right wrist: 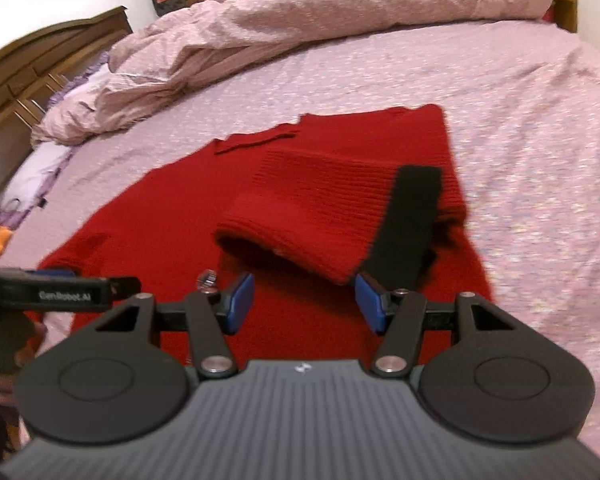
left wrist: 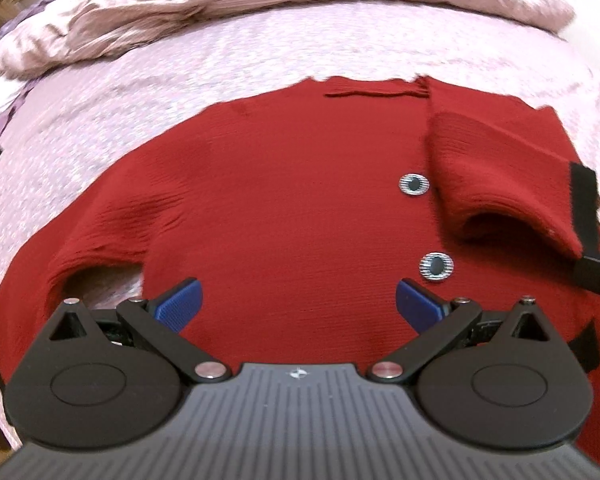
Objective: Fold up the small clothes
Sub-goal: 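Fold the held sleeve across the cardigan body toward the left tool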
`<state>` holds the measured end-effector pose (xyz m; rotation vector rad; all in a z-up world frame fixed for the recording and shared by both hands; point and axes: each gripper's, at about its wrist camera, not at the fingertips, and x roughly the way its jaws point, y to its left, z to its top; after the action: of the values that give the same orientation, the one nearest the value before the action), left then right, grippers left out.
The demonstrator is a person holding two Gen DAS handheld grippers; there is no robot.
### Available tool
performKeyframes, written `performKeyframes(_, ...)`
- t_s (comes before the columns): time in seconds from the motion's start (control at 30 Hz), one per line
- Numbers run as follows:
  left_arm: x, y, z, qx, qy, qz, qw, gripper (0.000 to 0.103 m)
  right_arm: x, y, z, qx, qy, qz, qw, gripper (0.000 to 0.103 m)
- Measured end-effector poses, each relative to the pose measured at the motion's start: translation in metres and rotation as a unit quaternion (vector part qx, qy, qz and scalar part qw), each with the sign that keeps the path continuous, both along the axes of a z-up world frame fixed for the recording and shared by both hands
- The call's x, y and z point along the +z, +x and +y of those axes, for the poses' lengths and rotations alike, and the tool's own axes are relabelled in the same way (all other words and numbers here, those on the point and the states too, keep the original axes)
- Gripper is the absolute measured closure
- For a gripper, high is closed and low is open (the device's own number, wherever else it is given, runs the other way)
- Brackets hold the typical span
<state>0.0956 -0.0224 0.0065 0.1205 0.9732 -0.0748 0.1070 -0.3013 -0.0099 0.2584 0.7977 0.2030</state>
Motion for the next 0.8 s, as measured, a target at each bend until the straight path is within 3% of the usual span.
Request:
performKeyframes(0.27, -0.006, 0.002, -0.054, -0.061, 0.026, 0.005, 0.9978, 0.0, -0.006, -0.009, -0.027, -0.017, -0.055, -0.01, 0.998, 0.045)
performKeyframes(0.63, -0.017, 0.005, -0.128, -0.152, 0.069, -0.019, 0.9858, 0.0, -0.025, -0.011, -0.069, -0.055, -0.029, 0.012, 0.998, 0.045)
performKeyframes(0.8, -0.022, 0.002, -0.157, -0.195, 0.115, -0.049, 0.9728, 0.0, -0.031, -0.01, -0.088, -0.075, -0.017, 0.02, 0.997, 0.045)
